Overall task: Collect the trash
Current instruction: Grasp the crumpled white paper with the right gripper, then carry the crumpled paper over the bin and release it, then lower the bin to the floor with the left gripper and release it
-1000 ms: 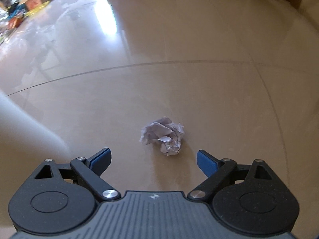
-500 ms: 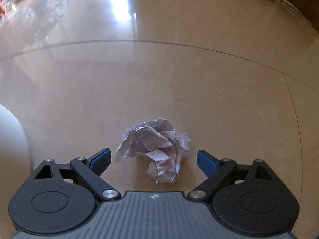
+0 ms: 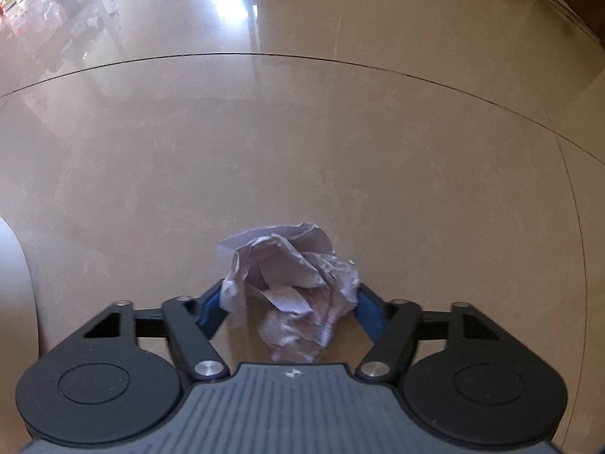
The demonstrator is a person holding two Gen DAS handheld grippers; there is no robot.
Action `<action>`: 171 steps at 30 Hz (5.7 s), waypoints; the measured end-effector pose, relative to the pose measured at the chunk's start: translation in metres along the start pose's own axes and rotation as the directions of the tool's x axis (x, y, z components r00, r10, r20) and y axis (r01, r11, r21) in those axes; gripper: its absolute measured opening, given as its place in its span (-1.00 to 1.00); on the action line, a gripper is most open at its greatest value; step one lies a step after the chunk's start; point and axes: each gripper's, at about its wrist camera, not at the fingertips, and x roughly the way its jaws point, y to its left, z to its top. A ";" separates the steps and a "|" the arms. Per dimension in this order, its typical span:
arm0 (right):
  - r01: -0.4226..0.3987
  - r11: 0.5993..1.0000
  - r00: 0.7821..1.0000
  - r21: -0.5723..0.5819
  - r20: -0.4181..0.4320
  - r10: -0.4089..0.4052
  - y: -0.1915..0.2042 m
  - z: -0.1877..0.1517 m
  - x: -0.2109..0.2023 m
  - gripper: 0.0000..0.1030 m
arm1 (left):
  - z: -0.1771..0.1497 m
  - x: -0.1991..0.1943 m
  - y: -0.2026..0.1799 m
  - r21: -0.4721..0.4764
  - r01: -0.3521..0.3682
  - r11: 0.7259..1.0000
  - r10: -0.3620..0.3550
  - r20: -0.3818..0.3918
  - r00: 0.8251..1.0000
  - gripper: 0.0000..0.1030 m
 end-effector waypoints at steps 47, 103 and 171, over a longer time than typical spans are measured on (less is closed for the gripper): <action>-0.325 0.854 0.891 -0.407 0.170 0.420 0.129 0.015 -0.317 1.00 | -0.002 0.000 -0.004 0.018 -0.015 1.000 0.015 0.009 1.000 -0.80; -0.050 0.998 0.999 -0.029 -0.009 0.049 0.199 -0.043 -0.351 1.00 | -0.067 -0.152 -0.021 -0.168 -0.066 0.984 0.057 -0.056 0.997 0.83; 0.083 0.997 0.997 -0.005 -0.006 -0.083 0.223 -0.062 -0.386 1.00 | -0.080 -0.172 -0.014 -0.110 -0.059 0.992 0.057 -0.021 0.998 0.87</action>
